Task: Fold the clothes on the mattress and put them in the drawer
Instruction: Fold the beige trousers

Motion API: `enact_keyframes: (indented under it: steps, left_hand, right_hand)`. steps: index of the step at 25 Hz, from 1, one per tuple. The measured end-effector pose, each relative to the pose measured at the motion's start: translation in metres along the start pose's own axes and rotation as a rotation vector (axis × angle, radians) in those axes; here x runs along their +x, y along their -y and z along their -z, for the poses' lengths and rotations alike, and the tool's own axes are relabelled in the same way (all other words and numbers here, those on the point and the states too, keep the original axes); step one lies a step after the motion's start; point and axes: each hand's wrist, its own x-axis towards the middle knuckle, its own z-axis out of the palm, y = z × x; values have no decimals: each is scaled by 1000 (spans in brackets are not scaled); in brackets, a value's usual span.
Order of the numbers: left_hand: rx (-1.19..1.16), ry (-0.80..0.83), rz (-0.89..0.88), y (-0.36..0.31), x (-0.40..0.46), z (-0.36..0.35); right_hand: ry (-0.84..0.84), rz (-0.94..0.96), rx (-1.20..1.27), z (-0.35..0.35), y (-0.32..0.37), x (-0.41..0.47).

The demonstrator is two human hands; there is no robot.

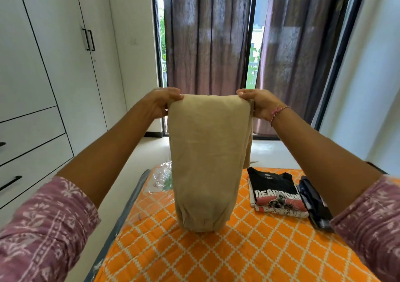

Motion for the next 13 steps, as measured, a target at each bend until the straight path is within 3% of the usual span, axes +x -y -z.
enact_keyframes:
  steps: [2, 4, 6, 10, 13]
  left_hand:
    - [29, 73, -73, 7, 1, 4]
    - [209, 115, -120, 6, 3, 13]
    - [286, 31, -111, 2, 3, 16]
    - [-137, -31, -90, 14, -2, 8]
    - [155, -51, -273, 16, -2, 13]
  right_hand:
    - [-44, 10, -27, -1, 2, -2]
    - [-7, -15, -27, 1, 7, -4]
    - [65, -63, -4, 1, 13, -6]
    - [-59, 2, -220, -8, 17, -3]
    - [13, -7, -77, -5, 18, -6]
